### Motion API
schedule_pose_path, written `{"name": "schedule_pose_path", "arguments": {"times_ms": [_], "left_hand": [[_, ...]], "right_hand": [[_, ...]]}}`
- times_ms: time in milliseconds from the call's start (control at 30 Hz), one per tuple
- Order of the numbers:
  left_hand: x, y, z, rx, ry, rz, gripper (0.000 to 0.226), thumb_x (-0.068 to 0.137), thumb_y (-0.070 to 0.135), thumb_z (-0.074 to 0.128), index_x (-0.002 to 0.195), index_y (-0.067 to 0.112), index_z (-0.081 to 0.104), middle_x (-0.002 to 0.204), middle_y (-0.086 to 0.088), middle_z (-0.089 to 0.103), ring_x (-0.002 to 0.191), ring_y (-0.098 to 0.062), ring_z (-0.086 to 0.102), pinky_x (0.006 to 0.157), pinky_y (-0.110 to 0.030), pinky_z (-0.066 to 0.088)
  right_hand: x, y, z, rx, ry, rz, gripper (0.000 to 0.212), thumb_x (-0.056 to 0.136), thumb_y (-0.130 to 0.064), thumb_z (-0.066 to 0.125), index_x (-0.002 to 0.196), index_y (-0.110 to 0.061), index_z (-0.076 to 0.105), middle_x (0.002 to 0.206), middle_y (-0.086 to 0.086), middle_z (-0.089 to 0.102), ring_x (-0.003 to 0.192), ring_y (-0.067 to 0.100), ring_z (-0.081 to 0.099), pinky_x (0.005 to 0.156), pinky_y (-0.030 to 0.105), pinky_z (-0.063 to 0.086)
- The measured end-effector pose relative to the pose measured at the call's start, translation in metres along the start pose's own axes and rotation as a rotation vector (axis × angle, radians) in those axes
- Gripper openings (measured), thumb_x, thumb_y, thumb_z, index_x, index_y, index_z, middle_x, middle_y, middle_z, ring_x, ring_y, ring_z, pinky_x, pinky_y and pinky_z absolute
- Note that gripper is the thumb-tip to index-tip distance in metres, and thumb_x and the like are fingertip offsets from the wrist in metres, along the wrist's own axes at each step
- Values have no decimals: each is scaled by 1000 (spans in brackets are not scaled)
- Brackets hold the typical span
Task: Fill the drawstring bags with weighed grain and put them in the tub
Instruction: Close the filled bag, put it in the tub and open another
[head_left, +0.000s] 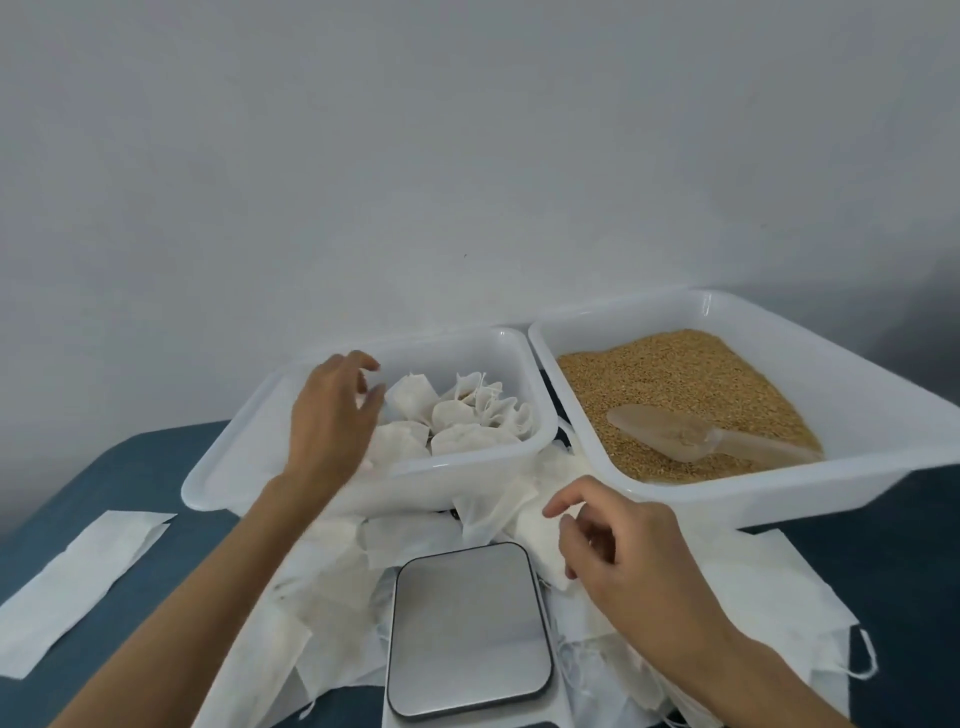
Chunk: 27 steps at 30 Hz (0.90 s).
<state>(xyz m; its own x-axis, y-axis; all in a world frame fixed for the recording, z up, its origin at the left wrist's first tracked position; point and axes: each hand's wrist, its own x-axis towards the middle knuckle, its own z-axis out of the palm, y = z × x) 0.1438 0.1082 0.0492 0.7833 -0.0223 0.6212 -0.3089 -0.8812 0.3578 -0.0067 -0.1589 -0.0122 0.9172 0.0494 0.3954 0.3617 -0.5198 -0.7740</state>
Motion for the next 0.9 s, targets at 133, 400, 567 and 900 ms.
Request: {"name": "schedule_pose_path", "arguments": {"times_ms": [133,400,567,900], "left_hand": [[-75,64,1,23,-130,435,15,98,27,60,90,17,68,77,4,60,69,-25,60,56,-36,48],[-91,91,58,402,-538,497,27,105,21,45,132,23,44,81,1,51,78,-31,61,59,-36,30],[-82,88,53,437,-540,458,24,92,6,53,94,20,34,90,-2,55,86,-34,62,62,-37,31],[-123,83,13,-982,-237,-85,17,85,37,80,81,23,71,79,-1,69,68,-15,67,66,-21,56]], "right_hand": [[-2,-1,2,-35,35,15,13,76,-42,53,83,-35,60,63,-14,64,53,14,57,54,32,49],[-2,7,7,-115,24,20,11,82,-25,67,72,-25,64,54,-10,55,50,11,48,51,21,36],[-2,9,11,-84,42,31,14,86,-21,65,73,-25,63,52,-8,52,47,11,45,49,24,37],[-1,3,13,434,-57,132,47,94,-48,63,137,-46,43,89,0,71,51,17,61,48,23,44]]}}
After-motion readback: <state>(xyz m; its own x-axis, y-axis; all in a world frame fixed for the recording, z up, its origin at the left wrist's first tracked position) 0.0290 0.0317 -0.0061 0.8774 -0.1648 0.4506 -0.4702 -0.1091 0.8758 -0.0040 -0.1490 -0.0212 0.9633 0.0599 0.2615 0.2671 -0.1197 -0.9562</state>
